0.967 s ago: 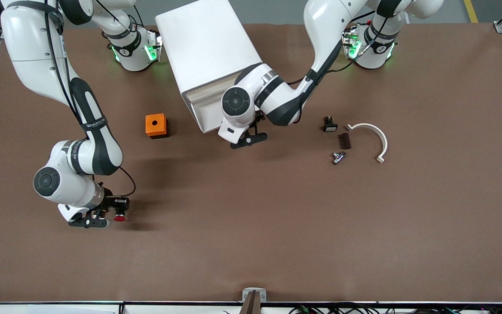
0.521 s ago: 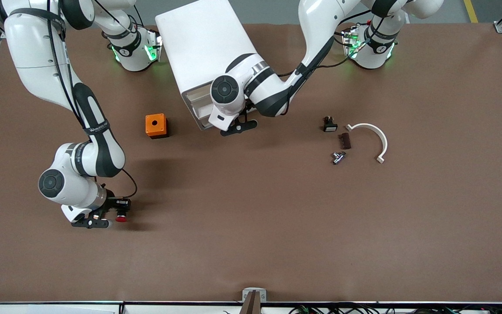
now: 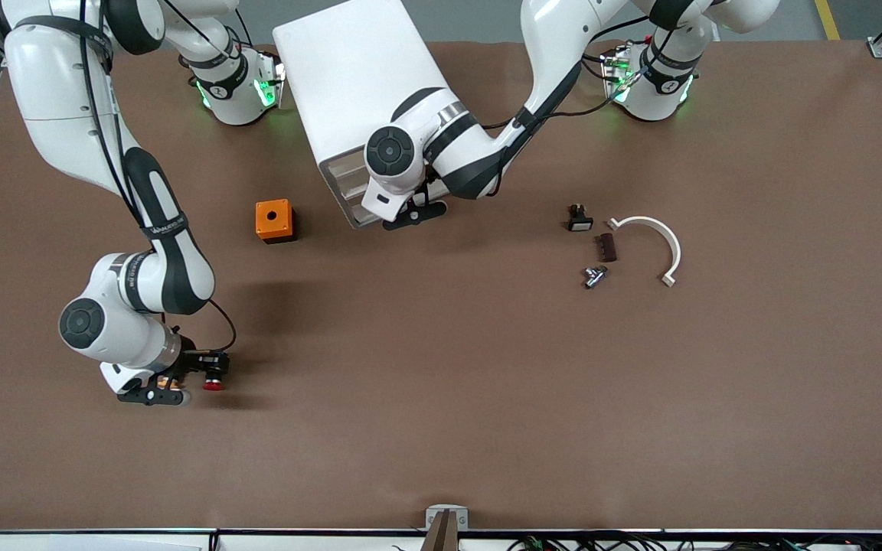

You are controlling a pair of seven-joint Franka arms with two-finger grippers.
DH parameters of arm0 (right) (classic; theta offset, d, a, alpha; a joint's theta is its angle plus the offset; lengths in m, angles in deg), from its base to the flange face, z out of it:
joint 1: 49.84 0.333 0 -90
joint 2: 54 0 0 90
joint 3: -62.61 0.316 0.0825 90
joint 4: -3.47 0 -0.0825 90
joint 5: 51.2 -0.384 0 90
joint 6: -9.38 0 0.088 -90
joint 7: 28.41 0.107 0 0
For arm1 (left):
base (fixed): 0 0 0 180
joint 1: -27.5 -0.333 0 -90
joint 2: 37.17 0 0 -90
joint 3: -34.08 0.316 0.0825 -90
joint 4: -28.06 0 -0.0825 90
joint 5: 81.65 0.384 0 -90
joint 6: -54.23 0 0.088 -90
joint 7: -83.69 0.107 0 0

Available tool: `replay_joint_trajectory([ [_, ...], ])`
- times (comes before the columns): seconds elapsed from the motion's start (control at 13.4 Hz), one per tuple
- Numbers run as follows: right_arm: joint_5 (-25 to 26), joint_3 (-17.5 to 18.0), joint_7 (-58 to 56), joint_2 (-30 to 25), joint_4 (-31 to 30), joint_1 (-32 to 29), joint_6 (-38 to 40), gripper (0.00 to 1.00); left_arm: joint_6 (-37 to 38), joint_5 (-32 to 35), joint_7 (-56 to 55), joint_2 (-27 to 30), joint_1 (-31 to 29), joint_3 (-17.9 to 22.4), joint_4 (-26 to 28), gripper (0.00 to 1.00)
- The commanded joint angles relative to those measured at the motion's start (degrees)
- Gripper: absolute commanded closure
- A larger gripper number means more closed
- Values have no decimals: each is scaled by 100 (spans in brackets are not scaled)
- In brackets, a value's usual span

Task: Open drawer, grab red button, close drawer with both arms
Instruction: 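Push the drawer closed with the left gripper while the right gripper lowers the button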

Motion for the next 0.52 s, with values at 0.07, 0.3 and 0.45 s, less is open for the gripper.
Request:
replay_joint_trajectory([
  [0.07, -73, 104, -71, -663, -66, -263, 174, 0, -67, -255, -304, 74, 63, -10, 52, 0],
  [0.3, -38, 96, -28, -1454, -93, -281, 1113, 0, -85, -256, -304, 118, -95, 60, 43, 0],
  [0.45, -3, 87, -45, -1894, -102, -351, 1535, 0, -85, -185, -243, 153, -488, 104, 8, 0],
])
